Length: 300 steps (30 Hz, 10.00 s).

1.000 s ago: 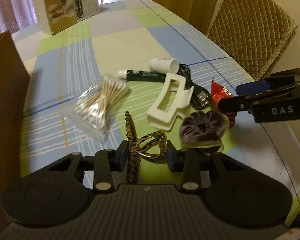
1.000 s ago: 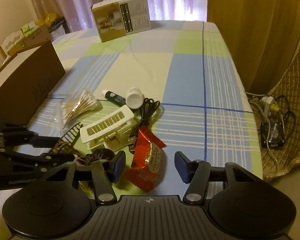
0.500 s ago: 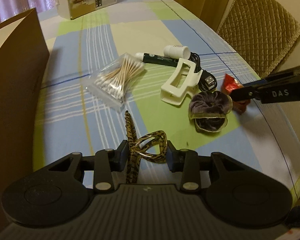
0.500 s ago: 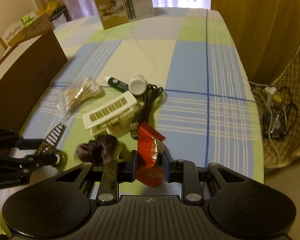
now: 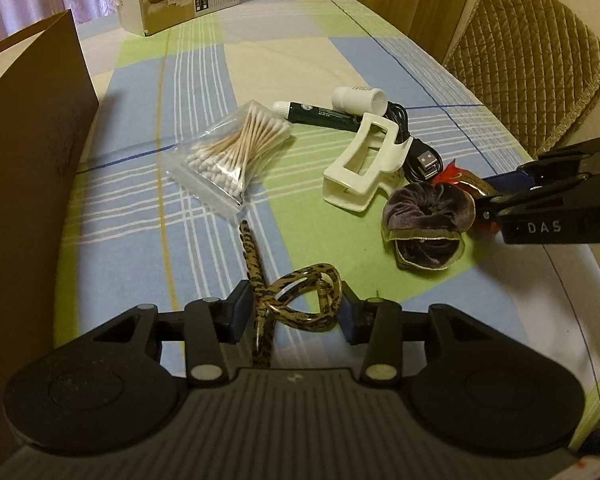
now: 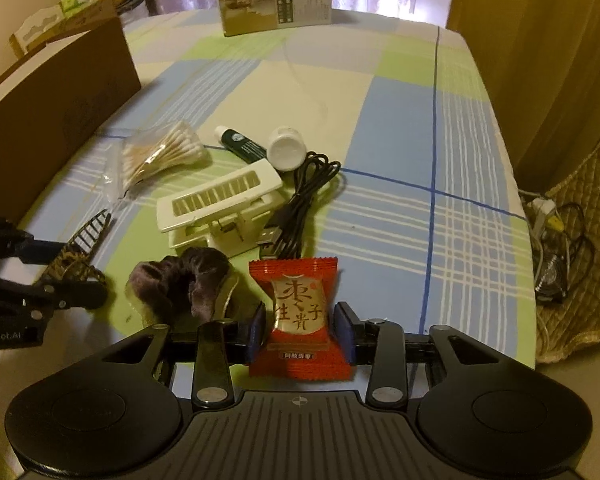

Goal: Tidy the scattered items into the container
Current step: 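Grasp the leopard-print hair clip with the left tool while the right tool grasps the red snack packet, then carry the hair clip and red snack packet over the cardboard box with both tools, then open the left tool to drop the hair clip while the right tool releases the snack packet, then withdraw both tools from the box toward the remaining items on the table, then grasp the brown scrunchie with the right tool while the left tool grasps the cotton-swab bag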

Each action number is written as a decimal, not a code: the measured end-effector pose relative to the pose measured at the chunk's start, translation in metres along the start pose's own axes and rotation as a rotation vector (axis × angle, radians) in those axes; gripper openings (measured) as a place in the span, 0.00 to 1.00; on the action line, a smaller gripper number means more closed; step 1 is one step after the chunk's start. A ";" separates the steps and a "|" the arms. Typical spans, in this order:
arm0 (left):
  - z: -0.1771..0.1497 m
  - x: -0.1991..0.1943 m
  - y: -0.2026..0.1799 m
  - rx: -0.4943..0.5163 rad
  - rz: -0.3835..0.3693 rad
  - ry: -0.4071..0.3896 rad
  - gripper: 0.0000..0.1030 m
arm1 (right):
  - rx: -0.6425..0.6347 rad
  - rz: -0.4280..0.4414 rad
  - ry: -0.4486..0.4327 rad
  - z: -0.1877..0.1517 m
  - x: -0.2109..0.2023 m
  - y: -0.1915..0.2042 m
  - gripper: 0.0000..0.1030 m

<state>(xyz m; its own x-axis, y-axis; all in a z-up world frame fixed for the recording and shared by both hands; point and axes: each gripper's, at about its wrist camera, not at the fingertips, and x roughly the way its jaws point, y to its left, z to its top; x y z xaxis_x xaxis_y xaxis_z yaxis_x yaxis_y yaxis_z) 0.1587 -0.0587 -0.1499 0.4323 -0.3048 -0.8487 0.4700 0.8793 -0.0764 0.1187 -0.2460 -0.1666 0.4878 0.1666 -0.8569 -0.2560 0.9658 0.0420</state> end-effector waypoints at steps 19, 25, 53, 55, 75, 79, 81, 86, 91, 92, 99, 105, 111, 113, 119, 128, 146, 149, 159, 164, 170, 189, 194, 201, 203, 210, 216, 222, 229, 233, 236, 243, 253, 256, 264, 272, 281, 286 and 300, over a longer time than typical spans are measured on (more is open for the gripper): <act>-0.012 -0.048 0.006 -0.007 -0.044 -0.027 0.36 | 0.052 0.027 -0.042 -0.009 -0.062 0.003 0.24; -0.008 -0.082 0.007 0.001 -0.068 -0.073 0.36 | 0.021 0.087 -0.058 -0.004 -0.087 0.025 0.24; -0.042 -0.232 0.113 -0.106 0.013 -0.239 0.36 | -0.285 0.367 -0.151 0.045 -0.117 0.203 0.24; -0.044 -0.237 0.126 -0.113 0.024 -0.241 0.36 | -0.295 0.377 -0.160 0.050 -0.115 0.215 0.24; -0.030 -0.213 0.252 -0.065 0.079 -0.195 0.36 | -0.303 0.368 -0.108 0.114 -0.032 0.318 0.24; -0.026 -0.195 0.271 -0.049 0.072 -0.155 0.36 | -0.305 0.353 -0.059 0.118 -0.012 0.328 0.24; -0.024 -0.186 0.280 -0.046 0.064 -0.141 0.36 | -0.307 0.350 -0.031 0.120 -0.001 0.332 0.24; -0.020 -0.165 0.297 -0.026 0.039 -0.074 0.36 | -0.316 0.361 0.058 0.121 0.029 0.341 0.24; -0.020 -0.148 0.304 -0.006 0.016 -0.020 0.36 | -0.326 0.373 0.132 0.121 0.053 0.350 0.24; -0.020 -0.145 0.304 -0.003 0.014 -0.013 0.36 | -0.326 0.376 0.144 0.121 0.057 0.351 0.24; -0.018 -0.125 0.305 0.016 0.002 0.044 0.36 | -0.303 0.397 0.190 0.126 0.071 0.349 0.24; -0.014 -0.112 0.304 0.023 0.004 0.075 0.36 | -0.277 0.409 0.223 0.125 0.079 0.348 0.24; -0.011 -0.106 0.306 0.013 0.015 0.077 0.32 | -0.261 0.412 0.242 0.125 0.084 0.348 0.24; -0.010 -0.106 0.305 0.014 0.022 0.077 0.33 | -0.258 0.410 0.244 0.125 0.084 0.347 0.24; -0.014 -0.108 0.306 -0.001 0.019 0.076 0.34 | -0.233 0.420 0.255 0.127 0.082 0.346 0.31; -0.016 -0.120 0.303 -0.022 0.017 0.057 0.42 | -0.209 0.431 0.207 0.127 0.065 0.341 0.67; -0.024 -0.156 0.290 -0.055 0.024 -0.001 0.75 | -0.238 0.321 0.053 0.119 0.018 0.346 0.93; -0.027 -0.165 0.287 -0.059 0.031 -0.014 0.78 | -0.236 0.327 0.046 0.115 0.012 0.342 0.94; -0.033 -0.184 0.271 -0.072 0.040 -0.043 0.80 | -0.247 0.315 0.011 0.101 -0.015 0.332 0.94; -0.036 -0.189 0.262 -0.065 0.053 -0.046 0.80 | -0.247 0.322 0.000 0.094 -0.025 0.330 0.95; -0.039 -0.195 0.251 -0.063 0.069 -0.053 0.81 | -0.254 0.326 -0.017 0.088 -0.034 0.326 0.95; -0.054 -0.217 0.211 -0.109 0.144 -0.061 0.84 | -0.323 0.370 -0.038 0.069 -0.060 0.309 0.95; -0.057 -0.222 0.196 -0.125 0.164 -0.062 0.84 | -0.339 0.382 -0.039 0.061 -0.068 0.300 0.95; -0.059 -0.225 0.169 -0.144 0.183 -0.064 0.85 | -0.356 0.401 -0.035 0.048 -0.078 0.280 0.95; -0.060 -0.224 0.161 -0.150 0.185 -0.061 0.85 | -0.359 0.405 -0.033 0.044 -0.081 0.274 0.95; -0.063 -0.220 0.129 -0.165 0.188 -0.051 0.85 | -0.357 0.413 -0.024 0.029 -0.090 0.250 0.95; -0.062 -0.214 0.102 -0.167 0.180 -0.048 0.86 | -0.339 0.408 -0.014 0.017 -0.096 0.225 0.95; -0.058 -0.201 0.073 -0.159 0.144 -0.039 0.86 | -0.298 0.380 -0.002 0.005 -0.102 0.194 0.95; -0.044 -0.179 0.043 -0.111 0.100 -0.033 0.85 | -0.206 0.321 -0.005 -0.004 -0.108 0.152 0.95; -0.034 -0.167 0.029 -0.075 0.086 -0.031 0.85 | -0.133 0.277 -0.019 -0.005 -0.112 0.127 0.95; -0.024 -0.157 0.022 -0.049 0.073 -0.029 0.85 | -0.092 0.245 -0.032 -0.005 -0.114 0.111 0.95; -0.003 -0.137 0.008 0.009 0.053 -0.037 0.85 | -0.033 0.169 -0.066 -0.007 -0.114 0.086 0.95; 0.021 -0.096 0.006 0.061 0.055 -0.033 0.85 | 0.028 0.099 -0.105 -0.009 -0.076 0.058 0.95; 0.027 -0.084 0.007 0.077 0.050 -0.025 0.85 | 0.027 0.090 -0.108 -0.005 -0.065 0.055 0.95; 0.042 -0.057 0.016 0.096 0.044 0.014 0.84 | -0.030 0.053 -0.077 0.005 -0.032 0.057 0.88; 0.048 -0.040 0.025 0.107 0.041 0.052 0.84 | -0.043 0.072 -0.036 0.008 -0.005 0.053 0.64; 0.061 -0.020 0.023 0.156 0.025 0.083 0.79 | -0.025 0.089 0.027 0.002 -0.007 0.038 0.20; 0.073 -0.007 0.018 0.210 0.013 0.082 0.76 | 0.033 0.068 0.036 -0.002 -0.020 0.017 0.20; 0.110 0.045 0.020 0.298 0.000 0.083 0.58 | 0.257 -0.003 -0.007 -0.004 -0.036 -0.040 0.20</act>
<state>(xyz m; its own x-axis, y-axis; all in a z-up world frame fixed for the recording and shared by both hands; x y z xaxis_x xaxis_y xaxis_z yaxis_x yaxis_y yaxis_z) 0.2720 -0.0953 -0.1326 0.3741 -0.2630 -0.8893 0.6803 0.7296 0.0704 0.1080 -0.2917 -0.1401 0.4946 0.1638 -0.8536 -0.0342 0.9850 0.1693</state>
